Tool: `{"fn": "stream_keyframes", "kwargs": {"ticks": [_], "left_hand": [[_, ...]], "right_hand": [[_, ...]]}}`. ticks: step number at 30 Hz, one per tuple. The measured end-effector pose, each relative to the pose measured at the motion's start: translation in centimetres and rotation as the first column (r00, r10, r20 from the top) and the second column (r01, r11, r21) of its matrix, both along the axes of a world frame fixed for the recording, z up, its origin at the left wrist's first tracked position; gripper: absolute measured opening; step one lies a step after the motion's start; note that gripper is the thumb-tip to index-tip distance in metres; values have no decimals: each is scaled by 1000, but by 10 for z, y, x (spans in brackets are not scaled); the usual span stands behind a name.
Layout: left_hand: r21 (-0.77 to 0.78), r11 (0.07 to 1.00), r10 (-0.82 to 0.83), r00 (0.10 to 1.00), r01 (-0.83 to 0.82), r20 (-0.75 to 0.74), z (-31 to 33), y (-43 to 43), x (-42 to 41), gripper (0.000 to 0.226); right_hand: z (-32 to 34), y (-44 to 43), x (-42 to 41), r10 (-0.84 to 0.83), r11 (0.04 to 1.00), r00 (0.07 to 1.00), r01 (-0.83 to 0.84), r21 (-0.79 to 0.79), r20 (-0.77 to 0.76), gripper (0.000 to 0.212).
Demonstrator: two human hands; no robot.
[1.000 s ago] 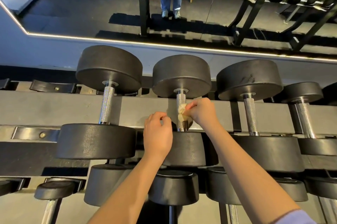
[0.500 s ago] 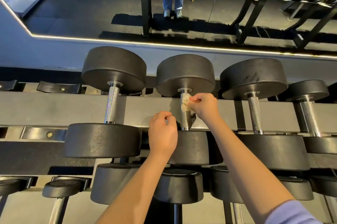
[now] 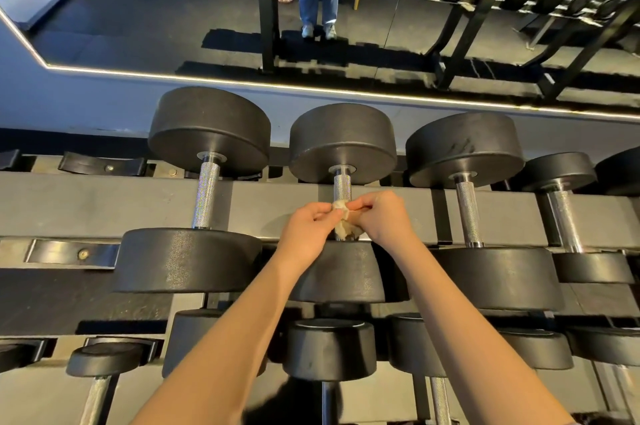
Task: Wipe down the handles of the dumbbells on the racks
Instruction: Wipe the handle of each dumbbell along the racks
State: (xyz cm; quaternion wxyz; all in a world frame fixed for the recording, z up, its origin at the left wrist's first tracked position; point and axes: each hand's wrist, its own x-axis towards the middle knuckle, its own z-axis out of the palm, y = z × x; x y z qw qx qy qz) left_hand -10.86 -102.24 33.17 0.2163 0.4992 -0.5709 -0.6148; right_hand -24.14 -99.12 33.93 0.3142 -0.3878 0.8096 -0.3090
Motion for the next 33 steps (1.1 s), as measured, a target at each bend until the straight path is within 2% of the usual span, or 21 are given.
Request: {"fn": "stream_keyframes", "kwargs": {"ticks": [2, 4, 7, 12, 16, 19, 25, 30, 33], "left_hand": [[-50, 999, 13, 1000, -14, -20, 2, -4, -4, 3], [-96, 995, 37, 999, -37, 5, 2, -9, -7, 4], [-135, 988, 86, 993, -74, 79, 1, -21, -10, 17], [-247, 952, 230, 956, -182, 181, -3, -44, -16, 15], [-311, 947, 152, 963, -79, 221, -4, -49, -28, 14], [-355, 935, 87, 973, -5, 215, -9, -43, -33, 15], [-372, 922, 11, 955, 105, 297, -15, -44, -34, 31], [-389, 921, 57, 978, 27, 202, -11, -48, -33, 6], [-330, 944, 68, 987, -16, 145, -10, -51, -31, 7]], "right_hand": [[2, 1, 2, 7, 999, 1000, -7, -31, -7, 17], [5, 4, 4, 20, 999, 1000, -20, -38, 2, 19], [12, 15, 9, 4, 1000, 1000, -4, -31, -5, 27], [13, 48, 35, -171, 985, 974, 166, -50, -151, 39], [11, 54, 45, -211, 976, 937, 184, -120, -279, 40], [13, 53, 45, -220, 974, 931, 195, -113, -291, 40], [14, 53, 45, -240, 968, 928, 208, -138, -286, 34], [12, 52, 47, -256, 964, 933, 227, -139, -254, 31], [14, 53, 46, -273, 958, 932, 240, -156, -239, 29]]}}
